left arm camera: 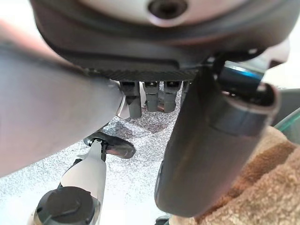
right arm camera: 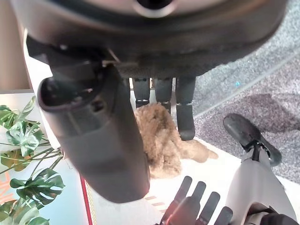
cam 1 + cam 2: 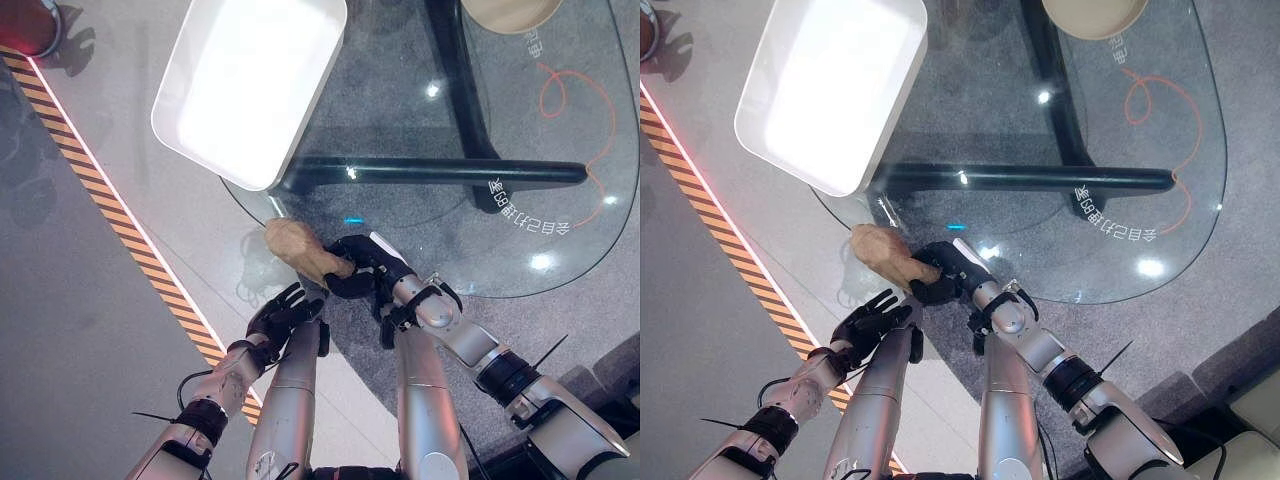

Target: Wipe the table with a cloth and put it in the basket.

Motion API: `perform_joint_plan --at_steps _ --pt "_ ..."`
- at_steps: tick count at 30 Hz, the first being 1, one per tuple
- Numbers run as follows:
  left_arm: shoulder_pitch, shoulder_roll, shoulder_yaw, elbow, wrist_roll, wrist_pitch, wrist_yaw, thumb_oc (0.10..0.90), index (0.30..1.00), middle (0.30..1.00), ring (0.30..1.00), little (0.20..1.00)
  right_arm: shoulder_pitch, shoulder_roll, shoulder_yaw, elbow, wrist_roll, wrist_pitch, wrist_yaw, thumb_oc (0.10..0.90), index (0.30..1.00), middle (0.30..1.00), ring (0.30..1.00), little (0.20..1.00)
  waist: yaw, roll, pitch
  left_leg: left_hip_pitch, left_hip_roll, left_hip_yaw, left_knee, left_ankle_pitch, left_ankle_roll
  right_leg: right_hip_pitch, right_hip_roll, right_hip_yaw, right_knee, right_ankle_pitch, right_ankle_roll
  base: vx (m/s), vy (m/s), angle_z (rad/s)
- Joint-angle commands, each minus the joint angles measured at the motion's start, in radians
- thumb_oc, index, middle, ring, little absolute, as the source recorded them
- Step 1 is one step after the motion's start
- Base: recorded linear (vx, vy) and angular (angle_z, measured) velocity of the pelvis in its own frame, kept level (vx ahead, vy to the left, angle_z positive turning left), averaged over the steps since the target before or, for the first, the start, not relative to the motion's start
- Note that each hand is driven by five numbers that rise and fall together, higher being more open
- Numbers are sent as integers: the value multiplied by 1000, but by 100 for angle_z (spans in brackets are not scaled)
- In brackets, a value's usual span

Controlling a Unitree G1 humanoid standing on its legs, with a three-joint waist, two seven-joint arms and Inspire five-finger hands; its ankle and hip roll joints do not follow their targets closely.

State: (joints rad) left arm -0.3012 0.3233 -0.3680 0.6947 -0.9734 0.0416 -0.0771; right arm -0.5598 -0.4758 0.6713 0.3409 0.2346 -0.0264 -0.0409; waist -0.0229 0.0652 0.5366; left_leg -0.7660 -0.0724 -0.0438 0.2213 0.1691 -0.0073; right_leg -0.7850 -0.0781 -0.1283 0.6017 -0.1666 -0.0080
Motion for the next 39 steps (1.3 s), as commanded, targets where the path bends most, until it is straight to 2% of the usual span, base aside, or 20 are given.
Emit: perform_joint_plan --at_steps 1,6,11,21,27,32,39 --pt "150 -13 1 -41 -44 -5 -81 800 900 900 900 900 17 27 -28 -207 47 -79 40 100 300 300 300 200 39 -3 -17 34 -49 70 166 -189 45 50 61 17 -230 152 15 -31 -32 2" --pt "200 16 29 -128 -97 -3 -105 800 900 900 900 900 59 19 -73 -230 66 -96 35 100 300 300 300 200 50 -2 -17 78 -50 54 148 -185 45 99 59 3 -237 143 12 -20 -27 4" --pt "240 35 56 -207 -133 31 -102 800 900 900 900 900 94 20 -120 -261 94 -118 30 100 300 300 300 200 58 -3 -17 118 -52 39 137 -184 45 144 59 -7 -242 133 9 -20 -37 8" --pt "328 56 94 -334 -183 116 -200 800 900 900 900 900 174 5 -255 -405 217 -176 33 100 300 300 300 200 60 -11 -17 211 -50 29 130 -199 48 248 62 -7 -250 111 6 -1 -35 3" --pt "407 48 143 -473 -385 156 -399 800 900 900 900 900 279 -1 -373 -513 267 -264 27 100 300 300 300 200 47 -15 -17 230 -41 41 150 -221 58 271 65 4 -241 104 6 15 -13 0" --pt "445 32 160 -554 -490 169 -546 800 900 900 900 900 359 1 -453 -580 311 -345 56 100 300 300 300 200 31 -24 -17 226 -32 58 162 -232 63 265 73 20 -234 103 4 20 -9 -4" --pt "428 15 175 -627 -571 162 -643 800 900 900 900 900 403 0 -484 -639 316 -398 83 100 300 300 300 200 14 -42 -17 208 -22 83 184 -241 67 247 84 37 -221 105 2 17 -20 -7"
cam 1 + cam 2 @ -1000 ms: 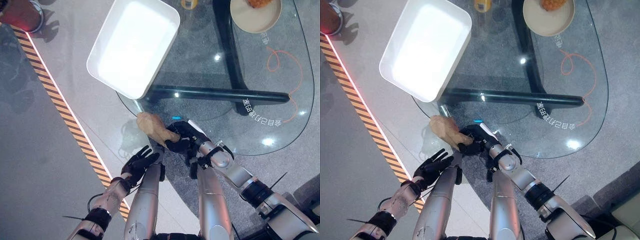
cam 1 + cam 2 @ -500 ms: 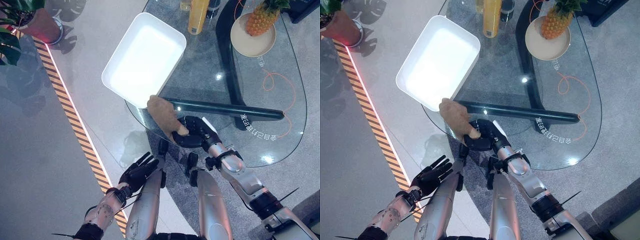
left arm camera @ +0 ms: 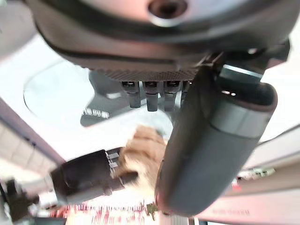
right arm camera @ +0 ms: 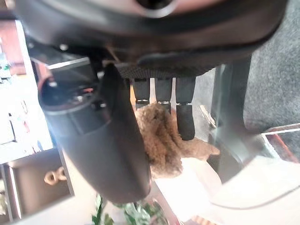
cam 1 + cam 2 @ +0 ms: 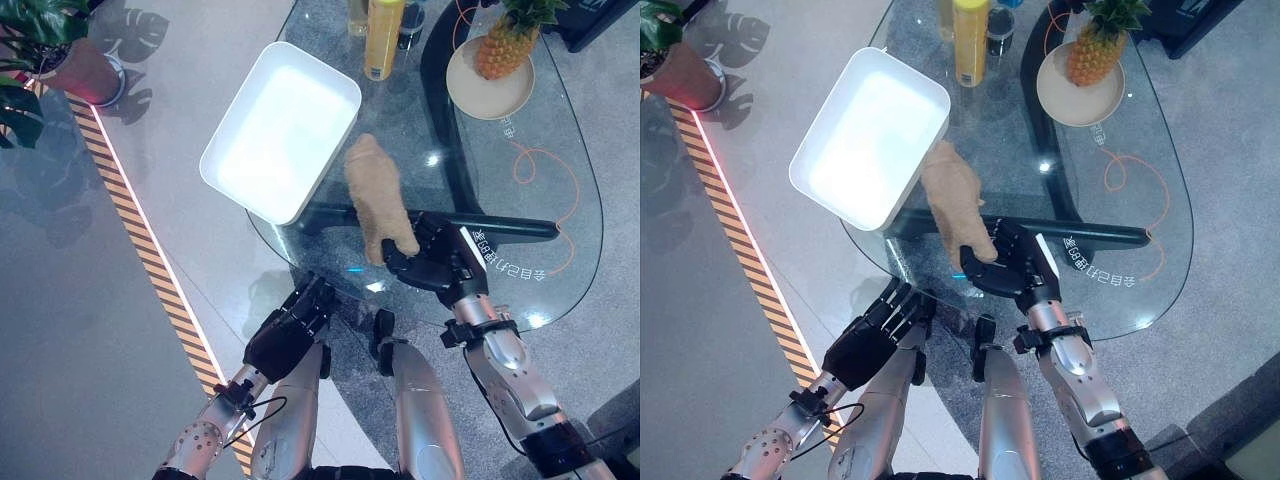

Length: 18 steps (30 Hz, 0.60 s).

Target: Wipe the table with a cloth and put it in the basket.

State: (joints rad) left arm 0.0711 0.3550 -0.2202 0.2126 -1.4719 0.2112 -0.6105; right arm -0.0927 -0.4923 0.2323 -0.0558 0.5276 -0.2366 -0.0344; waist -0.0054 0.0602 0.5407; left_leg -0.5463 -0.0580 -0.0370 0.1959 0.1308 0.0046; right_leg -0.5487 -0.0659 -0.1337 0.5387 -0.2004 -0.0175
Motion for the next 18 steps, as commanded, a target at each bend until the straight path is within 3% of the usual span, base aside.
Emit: perform_joint_plan --at_steps 1,11,18 --pt "53 -16 29 -147 -73 -11 -113 800 900 900 900 900 -64 16 -45 -244 21 -188 76 100 300 300 300 200 -4 -38 -21 -13 -36 78 210 -203 55 10 72 43 -158 138 11 18 -1 -7" --pt "-81 13 59 -183 -93 -72 -58 800 900 900 900 900 -92 13 -20 -252 46 -152 138 100 300 300 300 200 -28 -49 -21 -34 -30 92 235 -205 51 -8 80 66 -140 136 9 28 6 -5" --pt "-167 40 36 -188 -27 -90 15 800 900 900 900 900 -133 9 38 -313 178 -71 358 100 300 300 300 200 -38 -60 -21 -39 -30 95 247 -204 50 -11 83 80 -130 135 8 27 10 -6"
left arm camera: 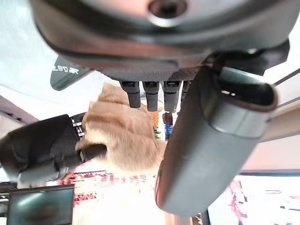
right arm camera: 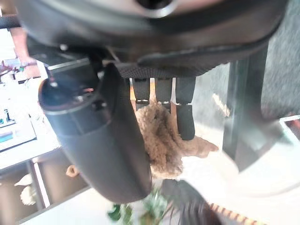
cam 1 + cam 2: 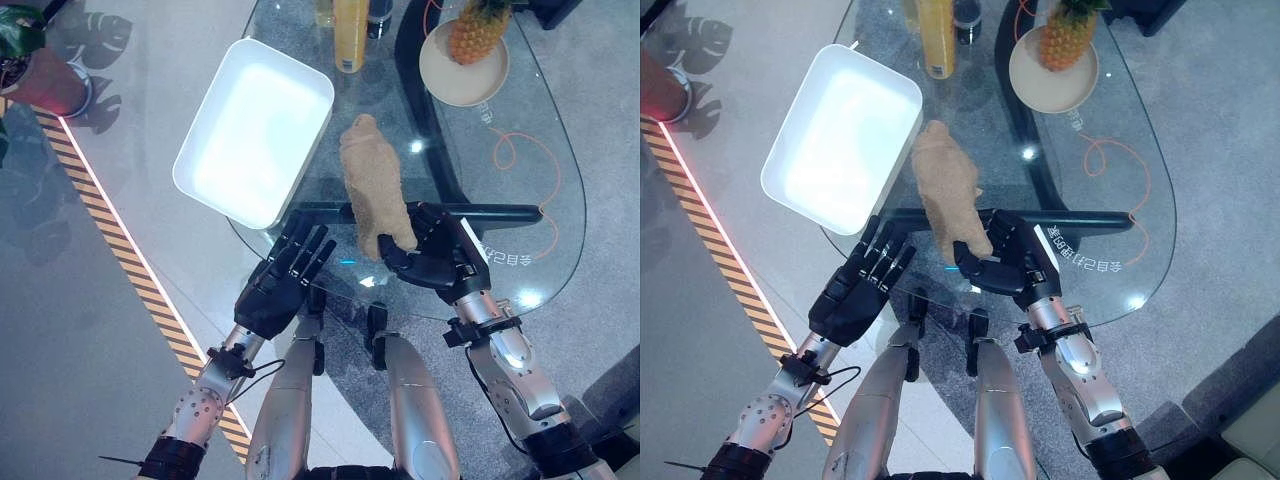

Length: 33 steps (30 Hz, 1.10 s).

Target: Wipe the table with a cloth and put it in the basket.

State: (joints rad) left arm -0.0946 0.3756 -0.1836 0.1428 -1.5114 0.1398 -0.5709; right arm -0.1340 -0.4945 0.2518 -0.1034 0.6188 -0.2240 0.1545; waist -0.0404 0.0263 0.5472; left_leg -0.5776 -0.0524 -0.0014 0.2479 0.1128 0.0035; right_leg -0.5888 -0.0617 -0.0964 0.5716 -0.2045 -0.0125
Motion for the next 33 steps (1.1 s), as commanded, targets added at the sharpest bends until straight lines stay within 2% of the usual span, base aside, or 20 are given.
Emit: perform_joint_plan --at_steps 1,8,12,15,19,24,28,33 --pt "-23 25 -6 -115 20 -17 -9 800 900 900 900 900 -101 11 33 -275 80 -66 191 100 300 300 300 200 -5 -28 -27 -11 -36 59 200 -186 49 27 79 44 -159 139 5 22 -5 -6" --pt "-48 36 -25 -129 27 -25 19 800 900 900 900 900 -110 -10 68 -264 29 -19 202 100 300 300 300 200 -9 -32 -27 -17 -33 63 207 -185 48 21 79 50 -157 143 6 8 0 -3" --pt "-48 57 -49 -147 41 -27 36 800 900 900 900 900 -111 -31 111 -267 11 7 263 100 300 300 300 200 -9 -32 -27 -29 -34 62 211 -182 46 13 78 52 -160 147 7 -6 -7 -3" --pt "-60 70 -68 -150 24 -39 38 800 900 900 900 900 -134 -48 155 -256 -64 64 257 100 300 300 300 200 -8 -31 -27 -36 -36 59 212 -179 44 9 77 52 -161 148 6 0 0 0" --pt "-74 78 -85 -156 -31 -78 -2 800 900 900 900 900 -150 -87 199 -203 -125 98 151 100 300 300 300 200 -7 -30 -27 -40 -33 61 210 -174 42 5 74 51 -163 149 4 0 0 0" --pt "-60 74 -85 -183 -73 -106 -116 800 900 900 900 900 -129 -80 198 -110 -130 64 17 100 300 300 300 200 -5 -25 -27 -36 -34 61 202 -170 40 10 77 53 -170 149 0 0 0 0" --pt "-58 71 -87 -200 -68 -111 -148 800 900 900 900 900 -116 -71 191 -87 -154 64 -31 100 300 300 300 200 -6 -23 -27 -37 -37 60 201 -168 40 8 79 54 -167 148 -1 0 0 0" --pt "-58 64 -92 -211 -57 -101 -160 800 900 900 900 900 -107 -49 169 -62 -142 24 -121 100 300 300 300 200 -8 -18 -27 -32 -38 61 192 -165 41 11 81 58 -172 149 -4 0 0 0"
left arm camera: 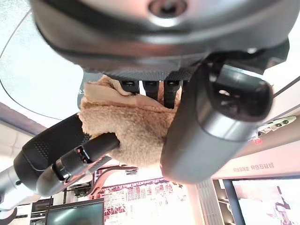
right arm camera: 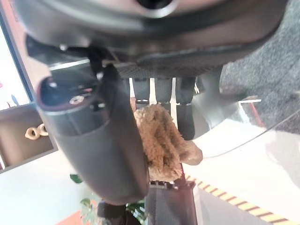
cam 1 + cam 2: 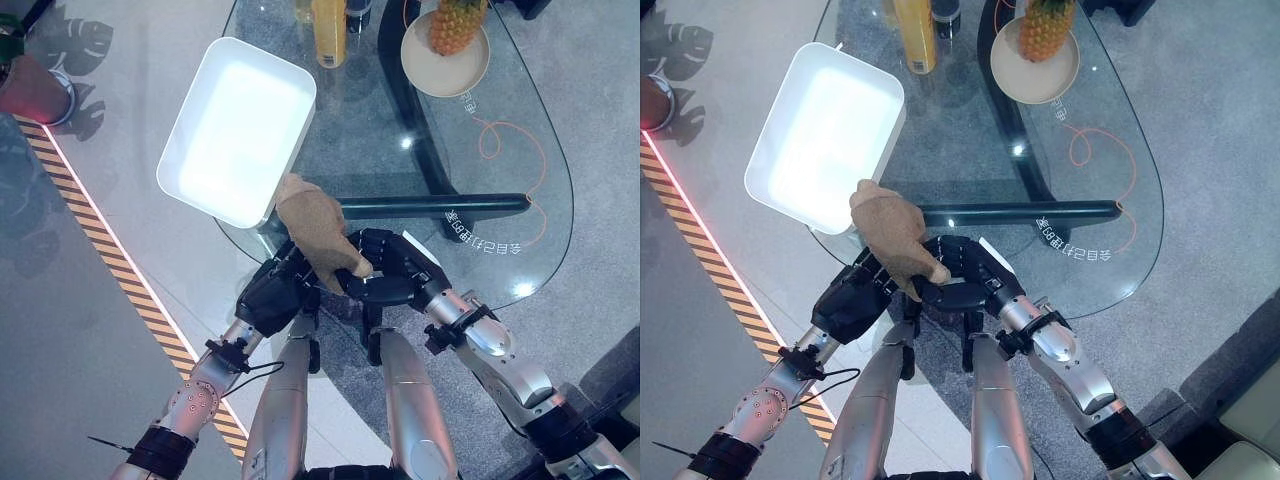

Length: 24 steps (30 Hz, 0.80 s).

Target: Wipe the table with a cloth and put it in the basket.

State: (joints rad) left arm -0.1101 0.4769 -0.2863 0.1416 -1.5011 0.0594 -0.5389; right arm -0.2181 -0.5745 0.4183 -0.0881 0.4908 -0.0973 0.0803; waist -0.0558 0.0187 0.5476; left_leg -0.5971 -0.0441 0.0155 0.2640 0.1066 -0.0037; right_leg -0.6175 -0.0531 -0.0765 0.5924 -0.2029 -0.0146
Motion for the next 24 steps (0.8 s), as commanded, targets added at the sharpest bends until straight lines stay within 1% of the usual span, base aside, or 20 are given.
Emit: perform_joint_plan --at_steps 1,4,5,8,11,14,15,18,24 --pt "-44 -42 7 -211 -69 -21 -183 800 900 900 900 900 -19 44 -5 -74 -6 -128 -77 100 300 300 300 200 6 -10 -28 -12 -46 44 175 -159 48 40 73 40 -193 148 -2 0 0 0" --pt "-42 -48 6 -209 -70 -22 -184 800 900 900 900 900 -15 59 -19 -74 -6 -155 -109 100 300 300 300 200 4 -9 -28 -9 -47 44 171 -159 49 43 74 43 -197 148 -1 0 0 0" --pt "-39 -56 8 -205 -65 -21 -187 800 900 900 900 900 -11 68 -33 -78 1 -178 -133 100 300 300 300 200 2 -9 -28 -7 -47 45 170 -159 50 45 74 44 -199 149 -1 0 0 0" --pt "-28 -66 18 -210 -58 -13 -183 800 900 900 900 900 2 84 -66 -86 9 -208 -154 100 300 300 300 200 -1 -8 -28 -3 -47 48 169 -161 50 48 75 47 -201 150 -1 0 0 0" --pt "-20 -69 27 -208 -56 -8 -189 800 900 900 900 900 9 89 -85 -91 6 -218 -165 100 300 300 300 200 -3 -7 -28 0 -46 49 170 -162 50 50 75 50 -201 150 -1 0 0 0" --pt "-12 -74 43 -202 -53 3 -200 800 900 900 900 900 21 97 -119 -82 10 -250 -187 100 300 300 300 200 -6 -6 -28 7 -44 53 167 -164 51 55 75 51 -202 150 -1 0 0 0" --pt "-11 -75 46 -199 -53 5 -203 800 900 900 900 900 23 99 -127 -82 16 -252 -182 100 300 300 300 200 -7 -6 -28 9 -44 54 166 -164 51 57 75 51 -202 150 0 0 0 0" --pt "-7 -78 49 -202 -50 6 -205 800 900 900 900 900 29 101 -136 -87 13 -243 -169 100 300 300 300 200 -8 -6 -28 11 -45 53 165 -164 51 58 76 51 -203 151 0 0 0 0" --pt "-12 -80 51 -208 -48 2 -203 800 900 900 900 900 17 89 -100 -108 5 -166 -42 100 300 300 300 200 -5 -5 -28 8 -46 53 161 -159 52 56 74 51 -209 153 -1 0 0 0"
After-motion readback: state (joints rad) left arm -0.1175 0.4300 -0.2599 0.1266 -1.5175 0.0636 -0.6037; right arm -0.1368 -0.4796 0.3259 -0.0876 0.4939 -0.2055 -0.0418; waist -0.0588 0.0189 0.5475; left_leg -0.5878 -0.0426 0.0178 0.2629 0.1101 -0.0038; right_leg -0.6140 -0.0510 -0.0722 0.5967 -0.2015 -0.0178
